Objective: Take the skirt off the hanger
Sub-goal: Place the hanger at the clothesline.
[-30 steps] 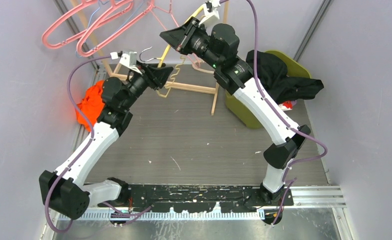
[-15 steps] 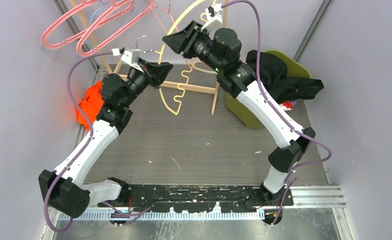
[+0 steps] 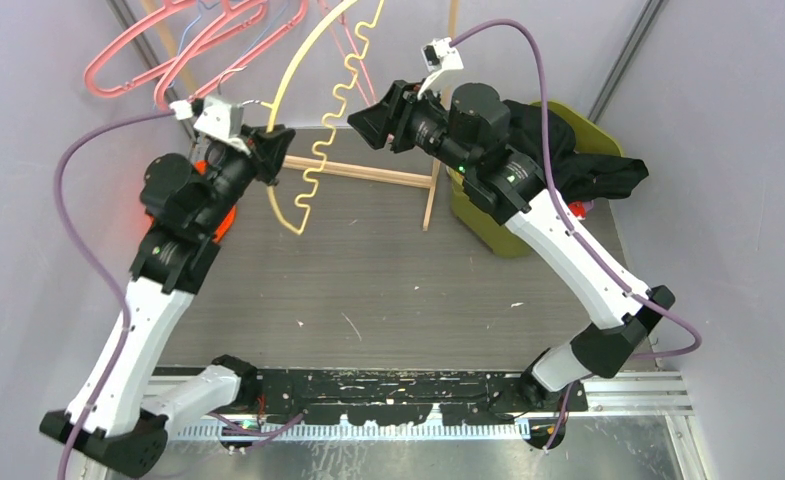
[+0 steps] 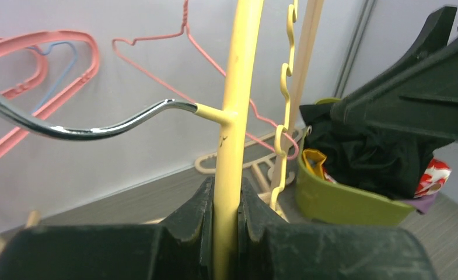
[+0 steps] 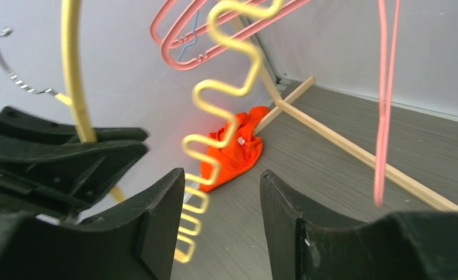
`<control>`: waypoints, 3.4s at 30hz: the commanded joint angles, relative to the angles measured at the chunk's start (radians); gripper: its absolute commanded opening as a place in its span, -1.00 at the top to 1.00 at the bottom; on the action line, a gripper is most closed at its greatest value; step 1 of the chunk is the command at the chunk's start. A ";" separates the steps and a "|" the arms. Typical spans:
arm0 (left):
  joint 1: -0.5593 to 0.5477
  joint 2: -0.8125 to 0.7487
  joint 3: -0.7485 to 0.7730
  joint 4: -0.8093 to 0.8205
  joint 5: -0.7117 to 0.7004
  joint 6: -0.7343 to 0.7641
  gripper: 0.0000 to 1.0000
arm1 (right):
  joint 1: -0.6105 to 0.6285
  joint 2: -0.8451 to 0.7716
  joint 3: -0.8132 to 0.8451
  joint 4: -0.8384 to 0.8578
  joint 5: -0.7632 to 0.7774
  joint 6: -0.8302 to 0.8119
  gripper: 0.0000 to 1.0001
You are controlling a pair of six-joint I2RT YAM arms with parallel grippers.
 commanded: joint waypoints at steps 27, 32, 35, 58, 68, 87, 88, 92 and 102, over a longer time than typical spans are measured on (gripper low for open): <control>0.011 0.561 0.814 -0.628 -0.526 0.372 1.00 | -0.020 -0.215 -0.094 -0.073 0.458 -0.325 -0.09; 0.018 0.655 0.921 -0.612 -0.570 0.393 1.00 | -0.036 -0.233 -0.107 -0.083 0.477 -0.357 -0.09; 0.018 0.662 0.904 -0.597 -0.578 0.392 1.00 | -0.043 -0.244 -0.126 -0.081 0.489 -0.360 -0.09; 0.078 0.874 1.098 -0.401 -0.398 0.240 1.00 | -0.094 -0.281 -0.182 -0.054 0.499 -0.348 -0.08; 0.132 0.893 1.093 -0.296 -0.267 0.101 1.00 | -0.106 -0.289 -0.195 -0.049 0.492 -0.331 -0.07; 0.261 1.117 1.386 -0.250 0.224 -0.276 1.00 | -0.127 -0.266 -0.162 -0.037 0.487 -0.340 -0.05; 0.268 1.130 1.391 -0.243 0.248 -0.301 1.00 | -0.127 -0.267 -0.160 -0.037 0.489 -0.341 -0.05; 0.277 1.167 1.403 -0.245 0.306 -0.340 1.00 | -0.131 -0.262 -0.158 -0.036 0.491 -0.340 -0.05; 0.276 1.196 1.417 -0.210 0.379 -0.411 1.00 | -0.137 -0.251 -0.158 -0.030 0.478 -0.327 -0.04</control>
